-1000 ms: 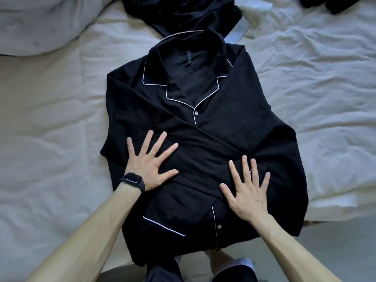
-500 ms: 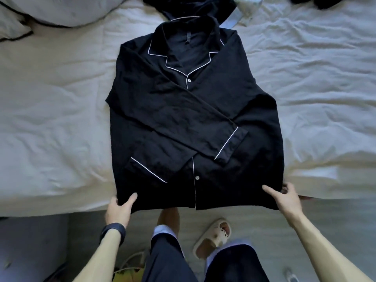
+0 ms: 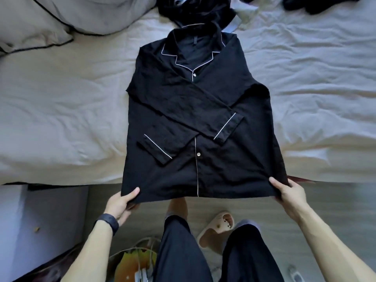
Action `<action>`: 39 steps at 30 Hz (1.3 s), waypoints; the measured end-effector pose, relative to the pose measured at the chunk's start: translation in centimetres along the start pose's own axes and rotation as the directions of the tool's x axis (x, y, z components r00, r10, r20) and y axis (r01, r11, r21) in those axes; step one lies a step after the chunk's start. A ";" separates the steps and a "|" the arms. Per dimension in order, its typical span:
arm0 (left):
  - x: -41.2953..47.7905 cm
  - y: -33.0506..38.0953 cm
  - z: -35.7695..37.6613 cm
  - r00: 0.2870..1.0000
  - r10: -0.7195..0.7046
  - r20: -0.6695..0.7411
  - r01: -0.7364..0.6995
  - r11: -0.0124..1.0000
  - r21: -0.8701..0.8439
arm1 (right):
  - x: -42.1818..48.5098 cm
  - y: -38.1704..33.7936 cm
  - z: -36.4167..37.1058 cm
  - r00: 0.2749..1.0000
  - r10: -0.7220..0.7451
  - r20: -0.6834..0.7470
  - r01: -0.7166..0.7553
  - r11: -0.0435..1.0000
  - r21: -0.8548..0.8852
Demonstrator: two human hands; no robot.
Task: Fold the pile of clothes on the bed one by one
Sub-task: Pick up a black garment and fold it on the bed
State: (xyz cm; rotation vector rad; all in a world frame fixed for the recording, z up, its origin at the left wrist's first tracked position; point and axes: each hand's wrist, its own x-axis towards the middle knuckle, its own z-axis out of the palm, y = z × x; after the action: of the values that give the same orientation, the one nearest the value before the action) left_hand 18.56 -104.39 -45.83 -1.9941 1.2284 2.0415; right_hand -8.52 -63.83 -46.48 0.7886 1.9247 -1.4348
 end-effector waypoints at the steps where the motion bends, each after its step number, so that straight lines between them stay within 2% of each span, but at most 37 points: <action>1: -1.0 0.4 -0.3 1.000 0.023 -0.015 -0.024 1.000 -0.014 | -1.1 -0.7 -0.3 1.000 -0.003 0.000 0.003 0.999 0.035; 6: -7.1 3.4 -0.9 0.987 0.120 -0.111 -0.138 0.975 -0.174 | -7.7 -4.7 -1.9 0.999 -0.036 -0.033 0.041 0.986 0.161; 12: -14.1 4.2 -2.1 0.976 0.102 -0.190 -0.161 0.931 -0.327 | -14.2 -6.9 -4.0 0.995 -0.082 -0.050 0.092 0.957 0.274; 15: -16.5 2.3 -2.7 0.982 0.042 -0.186 -0.114 0.912 -0.394 | -16.4 -5.9 -4.8 0.998 -0.037 -0.049 0.051 0.945 0.323; 20: -17.9 -0.9 -4.0 0.978 -0.035 -0.204 -0.059 0.896 -0.440 | -18.4 -2.3 -5.6 0.993 0.083 -0.080 -0.055 0.950 0.309; 24: -17.8 -0.8 -4.2 0.976 -0.044 -0.212 -0.058 0.888 -0.455 | -18.8 -1.7 -5.8 0.986 0.128 -0.103 -0.086 0.935 0.344; 30: -16.9 5.9 -2.9 0.975 0.082 -0.205 -0.162 0.896 -0.413 | -17.8 -7.2 -4.1 0.996 0.063 -0.071 -0.027 0.908 0.418; 36: -13.9 17.1 1.8 0.965 0.217 -0.148 -0.255 0.909 -0.330 | -12.5 -16.7 0.7 0.995 0.038 -0.093 0.010 0.886 0.464; 39: -10.7 23.2 4.7 0.964 0.238 -0.116 -0.262 0.920 -0.292 | -9.1 -22.1 3.9 0.993 0.047 -0.105 0.004 0.898 0.440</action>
State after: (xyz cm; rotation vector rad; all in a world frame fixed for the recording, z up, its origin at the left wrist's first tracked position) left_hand 4.22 -112.60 -25.71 -2.1606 1.3133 2.4294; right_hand -19.03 -73.78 -27.11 1.1124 1.6787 -1.8807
